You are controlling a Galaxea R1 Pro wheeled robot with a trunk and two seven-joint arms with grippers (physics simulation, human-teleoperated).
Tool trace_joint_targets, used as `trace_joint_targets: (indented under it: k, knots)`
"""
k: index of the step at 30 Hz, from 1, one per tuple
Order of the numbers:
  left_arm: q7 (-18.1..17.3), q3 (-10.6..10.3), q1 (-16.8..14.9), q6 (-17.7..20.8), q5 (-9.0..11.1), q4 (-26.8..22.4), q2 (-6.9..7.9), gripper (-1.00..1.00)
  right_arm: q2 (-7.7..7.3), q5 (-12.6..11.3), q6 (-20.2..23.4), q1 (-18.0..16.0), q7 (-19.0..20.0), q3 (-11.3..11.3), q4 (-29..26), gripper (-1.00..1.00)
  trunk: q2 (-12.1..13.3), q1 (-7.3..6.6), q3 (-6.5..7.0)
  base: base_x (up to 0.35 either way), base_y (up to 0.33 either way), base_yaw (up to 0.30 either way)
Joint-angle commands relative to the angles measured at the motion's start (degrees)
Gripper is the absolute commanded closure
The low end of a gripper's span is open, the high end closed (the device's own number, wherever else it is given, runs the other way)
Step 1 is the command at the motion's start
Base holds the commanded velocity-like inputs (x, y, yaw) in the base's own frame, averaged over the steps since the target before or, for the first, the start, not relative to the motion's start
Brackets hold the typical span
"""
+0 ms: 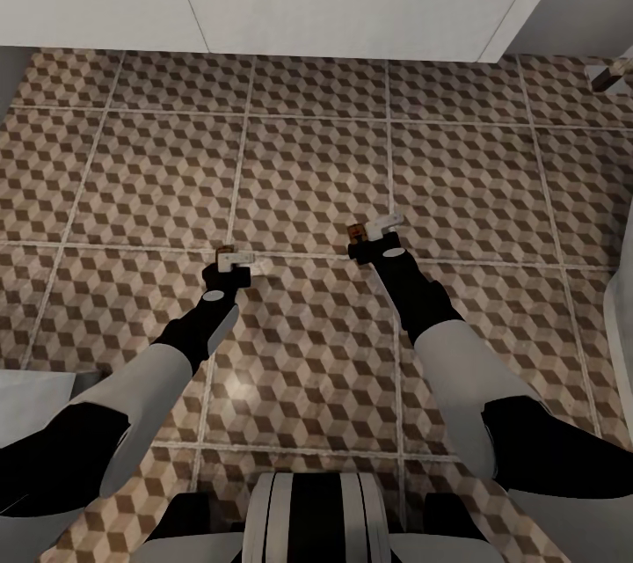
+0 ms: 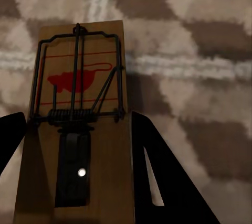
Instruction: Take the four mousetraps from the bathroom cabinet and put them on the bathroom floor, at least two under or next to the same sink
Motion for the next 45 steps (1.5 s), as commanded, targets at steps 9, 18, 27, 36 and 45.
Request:
trace_joint_targets:
  k: [9, 18, 27, 36, 45]
  knots:
    - [0.5, -0.4, 0.0, 0.4, 0.5, -6.0, 0.36, 1.0, 0.0, 0.1, 0.3, 0.0, -0.1, 0.1, -0.1, 1.0, 0.0, -0.01, -0.03, 0.0, 0.0, 0.0]
    - [0.5, -0.3, 0.0, 0.5, 0.5, -9.1, 0.45, 1.0, 0.0, 0.1, 0.3, 0.0, -0.1, 0.1, -0.1, 1.0, 0.0, -0.01, -0.03, 0.0, 0.0, 0.0]
    - [0.5, -0.3, 0.0, 0.5, 0.5, -9.5, 0.44, 1.0, 0.0, 0.0, 0.3, 0.0, -0.1, 0.1, -0.1, 1.0, -0.1, 0.22, -1.44, 0.0, 0.0, 0.0]
    - [0.5, -0.4, 0.0, 0.5, 0.5, -9.5, 0.44, 1.0, 0.0, 0.1, 0.3, 0.0, -0.1, 0.1, -0.1, 1.0, -0.3, 0.46, -1.44, 0.0, 0.0, 0.0]
    - [0.5, -0.5, 0.0, 0.5, 0.5, -9.6, 0.44, 1.0, 0.0, 0.2, 0.4, -0.3, -0.1, 0.1, -0.5, 1.0, -0.3, 0.51, -1.44, 0.0, 0.0, 0.0]
